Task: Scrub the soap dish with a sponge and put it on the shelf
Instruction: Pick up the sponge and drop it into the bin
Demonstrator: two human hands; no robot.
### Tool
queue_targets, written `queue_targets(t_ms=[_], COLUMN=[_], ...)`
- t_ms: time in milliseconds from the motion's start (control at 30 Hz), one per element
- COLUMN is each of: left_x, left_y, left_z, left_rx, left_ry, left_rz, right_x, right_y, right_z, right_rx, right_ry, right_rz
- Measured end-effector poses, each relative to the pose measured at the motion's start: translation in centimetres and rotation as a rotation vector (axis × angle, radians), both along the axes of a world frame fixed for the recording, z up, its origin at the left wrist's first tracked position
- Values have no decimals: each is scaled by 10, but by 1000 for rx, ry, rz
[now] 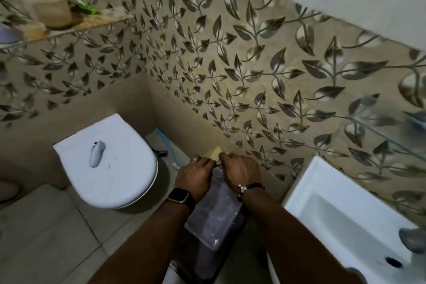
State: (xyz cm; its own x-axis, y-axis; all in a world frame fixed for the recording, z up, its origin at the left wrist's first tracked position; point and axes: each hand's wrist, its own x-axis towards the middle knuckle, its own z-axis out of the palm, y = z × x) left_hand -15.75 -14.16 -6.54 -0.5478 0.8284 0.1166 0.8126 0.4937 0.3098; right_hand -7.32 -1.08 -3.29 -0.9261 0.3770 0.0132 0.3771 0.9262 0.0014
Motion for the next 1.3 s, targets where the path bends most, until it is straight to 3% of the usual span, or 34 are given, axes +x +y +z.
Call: queue_targets(t_ms=[167, 233, 367, 567, 800, 1033, 1300], left_x=[1, 5, 11, 0, 9, 5, 2], left_y=[12, 13, 15, 17, 21, 37, 36], left_z=[-61, -91, -131, -194, -226, -253, -255], left_rx=[9, -78, -97, -120, -294, -362, -304], left_ry=[-60, -128, -246, -257, -311, -352, -312], left_rz=[-29, -33, -11, 5, -12, -1, -53], right_x=[-18, -24, -33, -40, -32, -30, -33], right_y=[17, 20, 23, 18, 11, 13, 12], right_z=[-65, -86, -128, -195, -231, -241, -244], right_rx=[-300, -402, -446, -548, -594, -452, -463], right_ry=[-126, -209, -304, -524, -560, -553, -540], right_rz=[-127, -202, -257, -207, -259, -309, -381])
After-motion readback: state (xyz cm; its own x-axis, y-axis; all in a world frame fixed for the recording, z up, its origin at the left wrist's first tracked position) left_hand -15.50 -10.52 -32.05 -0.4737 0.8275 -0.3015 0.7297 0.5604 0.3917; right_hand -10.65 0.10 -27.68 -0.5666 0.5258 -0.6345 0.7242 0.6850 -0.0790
